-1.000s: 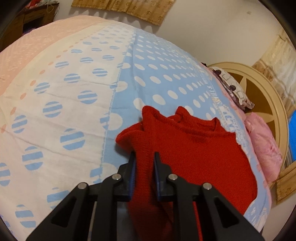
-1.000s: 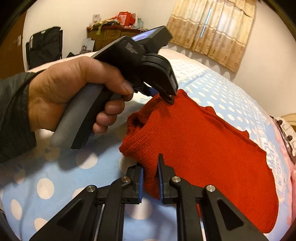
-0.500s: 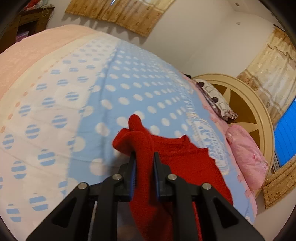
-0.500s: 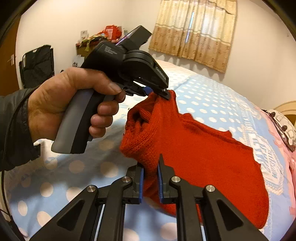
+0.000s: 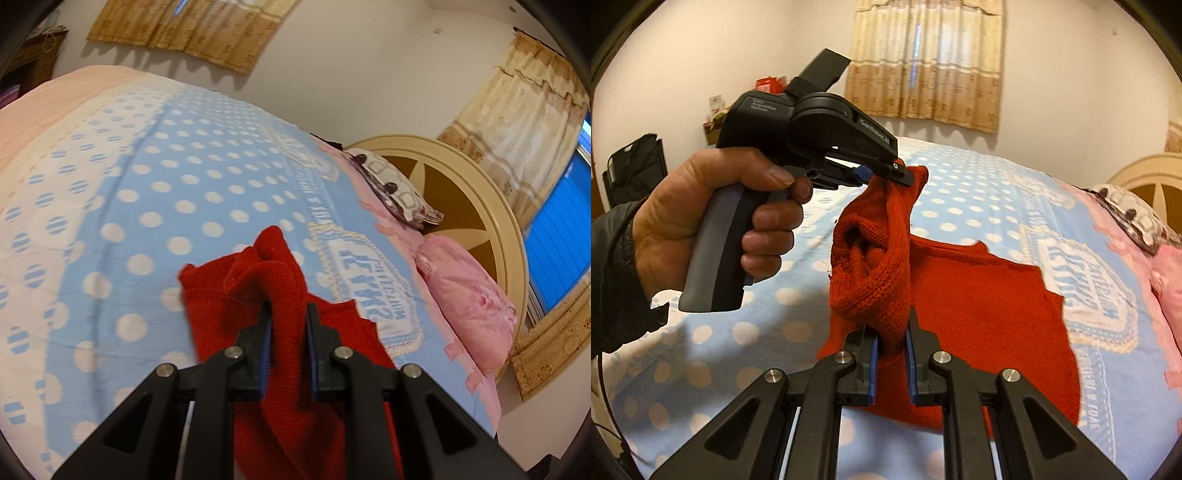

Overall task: Fold small clothes
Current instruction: 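Lift the held edge with both grippers and fold the sweater over itself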

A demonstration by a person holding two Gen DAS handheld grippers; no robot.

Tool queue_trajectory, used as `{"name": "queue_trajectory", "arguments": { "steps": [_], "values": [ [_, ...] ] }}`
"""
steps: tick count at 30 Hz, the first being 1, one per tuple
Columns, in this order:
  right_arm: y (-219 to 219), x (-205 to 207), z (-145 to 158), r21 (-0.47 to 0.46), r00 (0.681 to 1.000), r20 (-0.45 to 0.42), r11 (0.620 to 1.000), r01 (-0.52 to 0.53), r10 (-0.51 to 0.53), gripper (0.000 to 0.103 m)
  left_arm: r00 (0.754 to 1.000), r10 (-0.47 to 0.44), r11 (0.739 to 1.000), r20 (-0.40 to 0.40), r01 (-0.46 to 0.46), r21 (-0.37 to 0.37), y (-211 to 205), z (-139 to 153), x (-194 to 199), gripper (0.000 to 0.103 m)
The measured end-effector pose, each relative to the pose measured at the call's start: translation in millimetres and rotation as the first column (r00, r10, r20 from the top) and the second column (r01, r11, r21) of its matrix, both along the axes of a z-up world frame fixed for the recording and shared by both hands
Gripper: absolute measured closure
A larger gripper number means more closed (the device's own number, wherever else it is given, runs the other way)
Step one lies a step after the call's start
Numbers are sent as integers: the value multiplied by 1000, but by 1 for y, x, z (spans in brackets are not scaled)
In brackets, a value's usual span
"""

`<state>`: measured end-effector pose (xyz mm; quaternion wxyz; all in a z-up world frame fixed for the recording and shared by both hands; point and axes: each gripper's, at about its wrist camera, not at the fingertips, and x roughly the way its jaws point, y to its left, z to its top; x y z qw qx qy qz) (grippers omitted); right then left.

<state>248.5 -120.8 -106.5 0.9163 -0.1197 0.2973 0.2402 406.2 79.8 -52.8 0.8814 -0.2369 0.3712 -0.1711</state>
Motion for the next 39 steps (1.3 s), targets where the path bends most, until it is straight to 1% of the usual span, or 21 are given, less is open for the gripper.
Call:
{"name": "queue_trajectory", "arguments": {
  "steps": [6, 11, 16, 23, 28, 32, 34, 39],
  "values": [
    [-34, 3, 6, 38, 998, -24, 998, 55, -54, 92, 999, -40, 999, -2, 40, 6, -34, 2, 10, 87],
    [-55, 13, 9, 77, 994, -65, 993, 92, -87, 92, 998, -69, 997, -15, 69, 18, -57, 2, 17, 87],
    [-78, 19, 6, 116, 987, -118, 986, 119, -105, 92, 993, -114, 992, -32, 116, 56, -85, 0, 24, 87],
    [-106, 23, -8, 161, 973, -187, 973, 166, -135, 92, 985, -161, 980, -65, 167, 107, -123, -8, 30, 87],
    [-125, 28, -16, 186, 961, -232, 963, 197, -152, 92, 978, -189, 969, -93, 201, 142, -145, -14, 36, 87],
    [-140, 36, -24, 234, 941, -302, 945, 229, -154, 92, 973, -204, 963, -107, 219, 154, -156, -17, 38, 87],
    [-144, 40, -28, 257, 929, -338, 935, 244, -150, 92, 971, -216, 955, -102, 232, 184, -163, -17, 37, 87],
    [-153, 43, -31, 287, 917, -369, 920, 267, -151, 92, 969, -225, 940, -99, 243, 241, -176, -22, 39, 87]
  ]
}}
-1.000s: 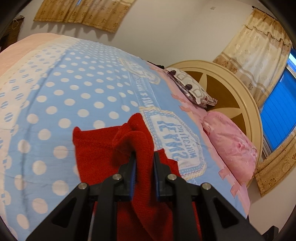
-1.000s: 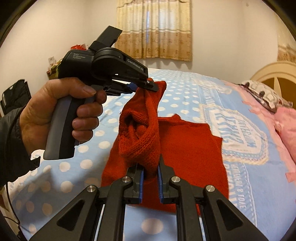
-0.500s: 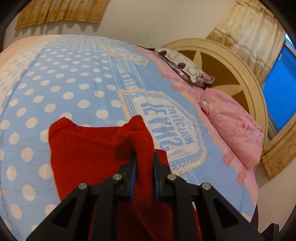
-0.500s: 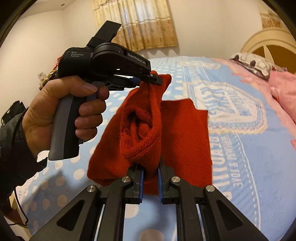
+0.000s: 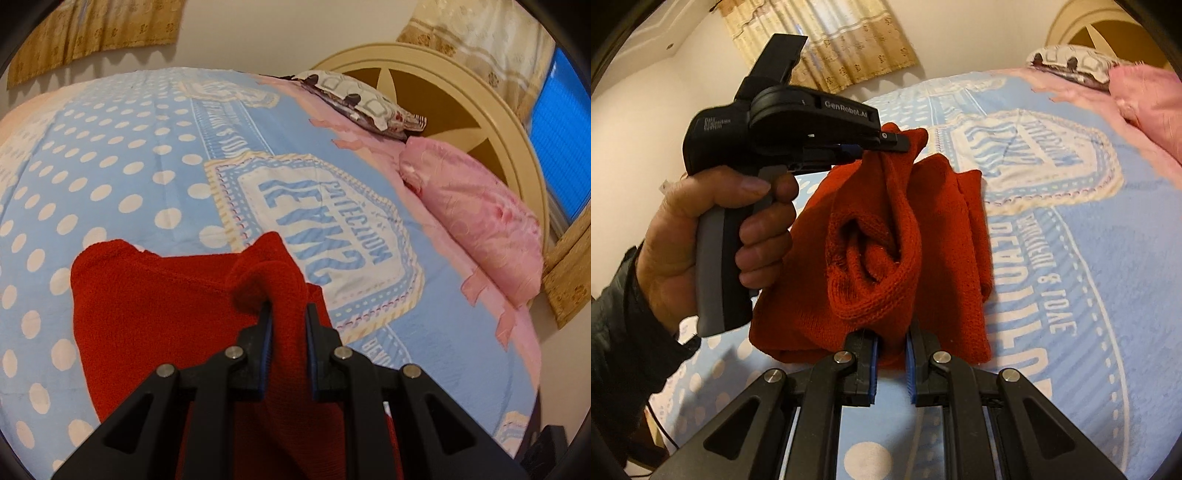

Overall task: Fold small clothes
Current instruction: 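Lift the held edge with both grippers and fold the sweater over itself, then open the left gripper while the right gripper holds the fold, then open it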

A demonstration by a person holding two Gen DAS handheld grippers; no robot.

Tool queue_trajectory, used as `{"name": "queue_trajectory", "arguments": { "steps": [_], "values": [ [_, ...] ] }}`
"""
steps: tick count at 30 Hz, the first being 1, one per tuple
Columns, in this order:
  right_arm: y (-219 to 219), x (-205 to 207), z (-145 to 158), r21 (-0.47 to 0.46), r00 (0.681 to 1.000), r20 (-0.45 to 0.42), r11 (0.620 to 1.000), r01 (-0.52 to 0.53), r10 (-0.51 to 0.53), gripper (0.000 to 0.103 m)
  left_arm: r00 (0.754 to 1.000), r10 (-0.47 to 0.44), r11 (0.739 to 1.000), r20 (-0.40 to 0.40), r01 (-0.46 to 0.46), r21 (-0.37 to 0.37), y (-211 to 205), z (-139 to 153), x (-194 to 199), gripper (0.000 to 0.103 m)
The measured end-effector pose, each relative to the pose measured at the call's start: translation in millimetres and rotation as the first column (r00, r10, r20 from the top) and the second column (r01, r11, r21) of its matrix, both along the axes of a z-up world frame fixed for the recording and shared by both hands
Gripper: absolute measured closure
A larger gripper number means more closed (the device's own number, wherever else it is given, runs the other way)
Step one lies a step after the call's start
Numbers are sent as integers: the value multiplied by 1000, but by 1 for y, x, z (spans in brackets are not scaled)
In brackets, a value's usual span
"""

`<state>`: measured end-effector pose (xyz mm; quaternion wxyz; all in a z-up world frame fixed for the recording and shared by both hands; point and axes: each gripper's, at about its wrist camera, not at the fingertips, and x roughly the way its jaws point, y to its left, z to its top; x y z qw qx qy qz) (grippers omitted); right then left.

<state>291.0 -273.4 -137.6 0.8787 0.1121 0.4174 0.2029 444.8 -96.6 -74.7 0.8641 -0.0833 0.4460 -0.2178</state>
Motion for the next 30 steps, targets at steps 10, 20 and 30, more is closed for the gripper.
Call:
{"name": "queue_trajectory", "arguments": {
  "steps": [10, 20, 30],
  "values": [
    [-19, -2, -5, 80, 998, -57, 996, 28, -24, 92, 997, -52, 997, 55, 48, 59, -24, 3, -5, 80],
    [-20, -1, -8, 97, 996, -87, 995, 21, -12, 91, 984, -51, 995, 173, 36, 89, 10, 22, -50, 59],
    [-29, 2, -12, 143, 994, -103, 989, 42, -27, 91, 984, -39, 984, 174, 7, 180, 40, -15, -97, 58]
  ]
}}
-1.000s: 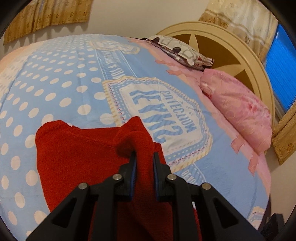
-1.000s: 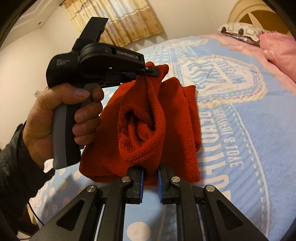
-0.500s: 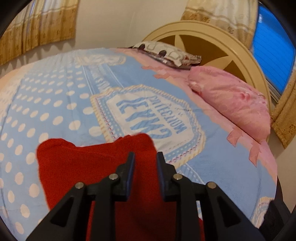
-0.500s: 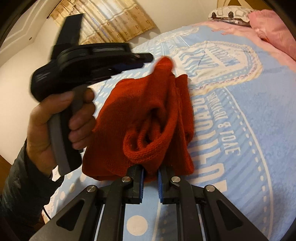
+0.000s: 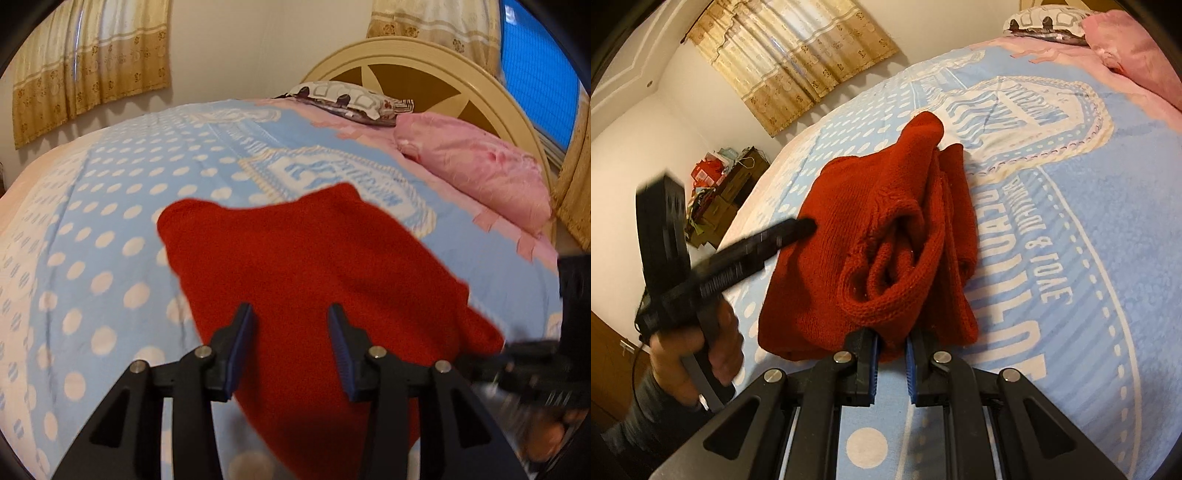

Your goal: Fold small clothes

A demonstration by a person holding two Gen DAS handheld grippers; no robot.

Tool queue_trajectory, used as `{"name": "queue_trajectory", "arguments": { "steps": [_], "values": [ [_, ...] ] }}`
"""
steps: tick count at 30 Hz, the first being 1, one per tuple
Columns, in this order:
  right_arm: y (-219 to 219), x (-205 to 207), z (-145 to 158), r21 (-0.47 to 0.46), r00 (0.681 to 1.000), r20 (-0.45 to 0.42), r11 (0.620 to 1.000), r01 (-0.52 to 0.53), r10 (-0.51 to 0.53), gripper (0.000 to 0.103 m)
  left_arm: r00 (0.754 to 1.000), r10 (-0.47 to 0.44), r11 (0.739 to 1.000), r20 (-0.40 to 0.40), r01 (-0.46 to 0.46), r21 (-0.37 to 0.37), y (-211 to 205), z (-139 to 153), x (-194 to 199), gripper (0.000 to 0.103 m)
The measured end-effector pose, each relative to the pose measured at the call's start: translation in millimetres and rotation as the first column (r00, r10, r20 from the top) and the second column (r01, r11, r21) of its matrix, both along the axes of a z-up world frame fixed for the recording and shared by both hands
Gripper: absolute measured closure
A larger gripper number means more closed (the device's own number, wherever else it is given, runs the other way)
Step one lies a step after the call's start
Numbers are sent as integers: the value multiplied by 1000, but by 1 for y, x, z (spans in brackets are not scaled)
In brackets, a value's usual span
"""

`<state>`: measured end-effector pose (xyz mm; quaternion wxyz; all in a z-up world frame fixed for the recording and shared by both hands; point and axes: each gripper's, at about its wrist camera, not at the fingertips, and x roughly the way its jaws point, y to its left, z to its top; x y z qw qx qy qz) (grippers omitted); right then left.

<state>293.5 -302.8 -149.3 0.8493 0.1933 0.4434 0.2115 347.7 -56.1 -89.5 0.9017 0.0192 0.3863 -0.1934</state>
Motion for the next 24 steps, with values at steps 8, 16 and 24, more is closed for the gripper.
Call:
{"name": "queue_trajectory", "arguments": {
  "steps": [8, 16, 24],
  "values": [
    [-23, 3, -6, 84, 997, -33, 994, 72, -69, 83, 996, 15, 998, 84, -20, 63, 3, -15, -30, 51],
    [-23, -9, 36, -24, 970, 139, 978, 206, -201, 66, 997, 29, 999, 70, -27, -21, 15, -18, -30, 48],
    [7, 57, 36, -110, 998, 32, 992, 63, -60, 64, 999, 32, 995, 32, -28, -93, 24, -18, -41, 20]
  ]
}}
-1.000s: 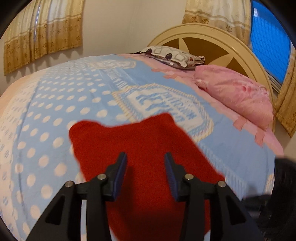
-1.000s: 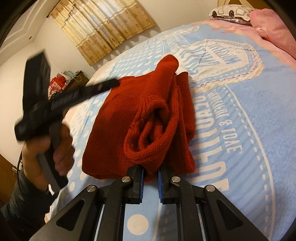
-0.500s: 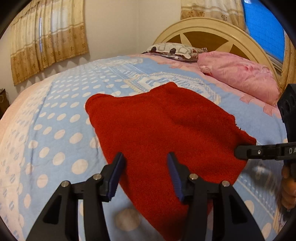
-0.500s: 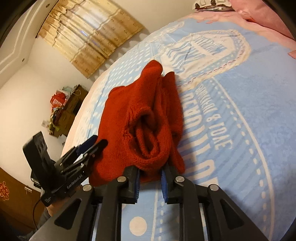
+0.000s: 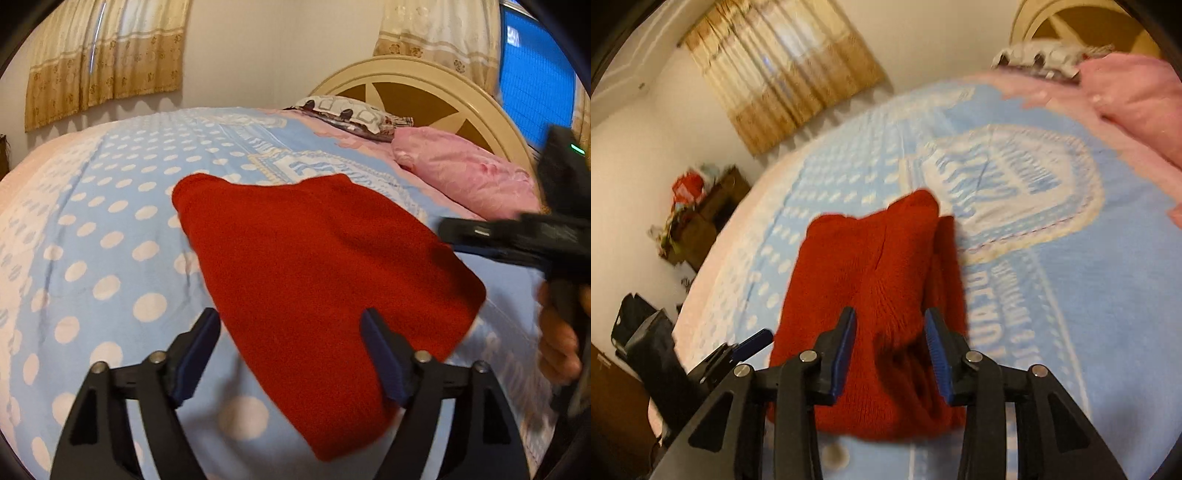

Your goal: Fold small clothes

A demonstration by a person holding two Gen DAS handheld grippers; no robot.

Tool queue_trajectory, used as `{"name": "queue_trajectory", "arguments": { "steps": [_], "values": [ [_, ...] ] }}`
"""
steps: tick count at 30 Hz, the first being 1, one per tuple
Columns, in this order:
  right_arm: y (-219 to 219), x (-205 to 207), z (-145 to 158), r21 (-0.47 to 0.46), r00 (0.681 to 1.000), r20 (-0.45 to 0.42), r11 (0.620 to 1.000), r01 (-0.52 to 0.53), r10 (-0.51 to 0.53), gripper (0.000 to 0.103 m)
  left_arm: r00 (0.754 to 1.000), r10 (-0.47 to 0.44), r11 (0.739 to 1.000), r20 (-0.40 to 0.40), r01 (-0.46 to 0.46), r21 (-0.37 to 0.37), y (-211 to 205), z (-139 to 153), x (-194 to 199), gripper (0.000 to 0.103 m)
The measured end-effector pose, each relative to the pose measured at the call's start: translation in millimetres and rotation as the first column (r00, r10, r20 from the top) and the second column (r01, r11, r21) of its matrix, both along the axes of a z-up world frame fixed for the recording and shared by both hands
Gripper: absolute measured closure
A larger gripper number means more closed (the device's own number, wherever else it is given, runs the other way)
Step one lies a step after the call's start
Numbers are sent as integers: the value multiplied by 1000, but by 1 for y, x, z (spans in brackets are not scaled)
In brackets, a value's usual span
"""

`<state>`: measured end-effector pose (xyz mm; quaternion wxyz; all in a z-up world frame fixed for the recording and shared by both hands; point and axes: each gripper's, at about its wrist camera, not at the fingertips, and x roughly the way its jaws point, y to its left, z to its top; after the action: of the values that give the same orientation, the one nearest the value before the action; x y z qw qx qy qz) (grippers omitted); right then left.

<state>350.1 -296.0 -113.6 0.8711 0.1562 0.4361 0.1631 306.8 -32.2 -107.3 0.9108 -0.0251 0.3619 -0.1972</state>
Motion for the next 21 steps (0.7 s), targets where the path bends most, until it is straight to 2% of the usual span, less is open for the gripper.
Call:
{"name": "queue_trajectory", "arguments": {
  "steps": [1, 2, 7, 9, 11, 12, 14, 17, 19, 21],
  "values": [
    [1, 5, -4, -13, 1000, -18, 1000, -4, 3, 82, 1000, 2, 1000, 0, -2, 6, 0, -1, -2, 20],
    [-2, 8, -8, -40, 1000, -26, 999, 15, -16, 87, 1000, 0, 1000, 1, 0, 5, 0, -2, -2, 20],
    [-17, 13, -24, -71, 997, -71, 997, 38, -43, 87, 999, -18, 1000, -40, 18, -1, -1, -11, 1, 11],
    [-13, 13, -16, -105, 997, -65, 994, 23, -29, 82, 999, -16, 1000, -47, 16, -4, 1, -14, 1, 11],
    [-6, 13, 3, -182, 999, -15, 982, 48, -52, 60, 999, -7, 1000, -38, 6, -22, 4, -11, -1, 11],
    [-2, 13, 13, -203, 998, 20, 977, 59, -56, 56, 1000, 2, 999, -28, -3, -35, 8, -8, -3, 11],
    [7, 18, 33, -201, 996, 81, 979, 45, -30, 54, 1000, 15, 999, -20, -16, -51, 11, -6, -4, 11],
    [32, 42, 46, -143, 990, 102, 987, -80, 95, 54, 999, 40, 997, -11, -41, -62, 14, -4, -4, 11],
    [49, 63, 39, -138, 983, 66, 977, -163, 174, 54, 998, 54, 996, -13, -54, -68, 17, -2, -5, 11],
    [57, 88, 19, -178, 986, -14, 970, -164, 164, 54, 998, 53, 996, -16, -54, -65, 17, -3, -6, 8]
  ]
}}
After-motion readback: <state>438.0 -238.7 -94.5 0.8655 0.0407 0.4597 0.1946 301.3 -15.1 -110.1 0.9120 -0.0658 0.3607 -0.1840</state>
